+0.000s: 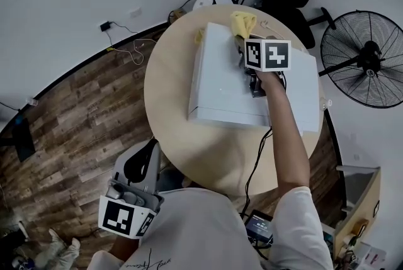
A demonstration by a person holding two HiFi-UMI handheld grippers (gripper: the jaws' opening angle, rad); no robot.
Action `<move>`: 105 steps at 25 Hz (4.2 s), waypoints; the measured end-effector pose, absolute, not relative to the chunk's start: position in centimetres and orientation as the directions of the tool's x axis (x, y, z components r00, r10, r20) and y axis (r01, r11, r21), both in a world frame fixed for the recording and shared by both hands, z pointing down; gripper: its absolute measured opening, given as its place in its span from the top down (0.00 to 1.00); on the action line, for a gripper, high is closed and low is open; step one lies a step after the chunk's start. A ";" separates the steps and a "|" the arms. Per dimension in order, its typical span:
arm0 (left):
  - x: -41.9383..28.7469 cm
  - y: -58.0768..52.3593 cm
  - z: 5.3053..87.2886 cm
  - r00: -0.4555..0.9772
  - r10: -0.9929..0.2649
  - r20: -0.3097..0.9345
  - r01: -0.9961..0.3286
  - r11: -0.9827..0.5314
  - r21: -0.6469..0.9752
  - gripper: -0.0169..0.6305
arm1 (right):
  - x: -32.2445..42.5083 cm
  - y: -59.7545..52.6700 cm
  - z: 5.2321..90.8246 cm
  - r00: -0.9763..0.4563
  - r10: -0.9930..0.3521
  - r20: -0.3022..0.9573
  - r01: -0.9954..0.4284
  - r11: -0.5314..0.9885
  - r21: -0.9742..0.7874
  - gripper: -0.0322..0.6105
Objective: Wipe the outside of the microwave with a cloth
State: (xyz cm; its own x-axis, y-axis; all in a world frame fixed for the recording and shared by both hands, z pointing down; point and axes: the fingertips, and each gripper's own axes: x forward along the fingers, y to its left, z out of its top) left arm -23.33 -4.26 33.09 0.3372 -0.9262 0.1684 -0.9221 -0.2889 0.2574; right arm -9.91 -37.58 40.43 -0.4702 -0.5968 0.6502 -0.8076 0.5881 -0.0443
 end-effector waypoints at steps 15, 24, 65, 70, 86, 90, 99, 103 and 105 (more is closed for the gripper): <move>-23.9 -3.4 32.7 0.317 -0.936 0.155 -0.927 -0.272 0.258 0.99 | -14.9 -35.0 40.4 -0.544 -0.530 0.650 -0.734 0.676 -0.063 0.85; -23.5 -3.0 32.2 0.319 -0.936 0.146 -0.928 -0.277 0.249 0.99 | -18.1 -32.4 40.0 -0.636 -0.443 0.631 -0.665 0.730 -0.157 0.85; -10.5 -5.7 30.3 0.563 -0.817 0.122 -0.818 -0.530 0.225 0.99 | 15.3 -31.4 35.3 -0.476 -0.693 0.542 -0.879 0.362 -0.309 0.85; -9.4 -6.4 30.6 0.567 -0.813 0.132 -0.816 -0.533 0.223 0.99 | 19.3 -32.4 36.9 -0.390 -0.712 0.584 -0.921 0.296 -0.254 0.84; -7.8 -7.2 29.9 0.570 -0.813 0.118 -0.813 -0.538 0.222 0.99 | 22.4 -33.2 40.5 -0.188 -0.713 0.675 -0.966 0.258 0.004 0.85; -8.0 -6.7 29.8 0.568 -0.815 0.113 -0.814 -0.535 0.226 0.99 | 21.8 -32.7 40.6 -0.203 -0.714 0.670 -0.967 0.254 -0.022 0.85; -9.3 -5.8 29.3 0.570 -0.817 0.085 -0.807 -0.538 0.242 0.99 | 18.7 -31.9 40.6 -0.256 -0.697 0.669 -0.958 0.276 -0.080 0.85; -9.8 -5.6 29.1 0.576 -0.813 0.079 -0.804 -0.547 0.232 0.99 | 17.2 -31.7 40.8 -0.268 -0.692 0.671 -0.954 0.285 -0.087 0.85; -10.1 -5.6 28.9 0.579 -0.812 0.072 -0.802 -0.552 0.230 0.99 | 16.4 -31.7 40.8 -0.274 -0.688 0.672 -0.952 0.291 -0.090 0.85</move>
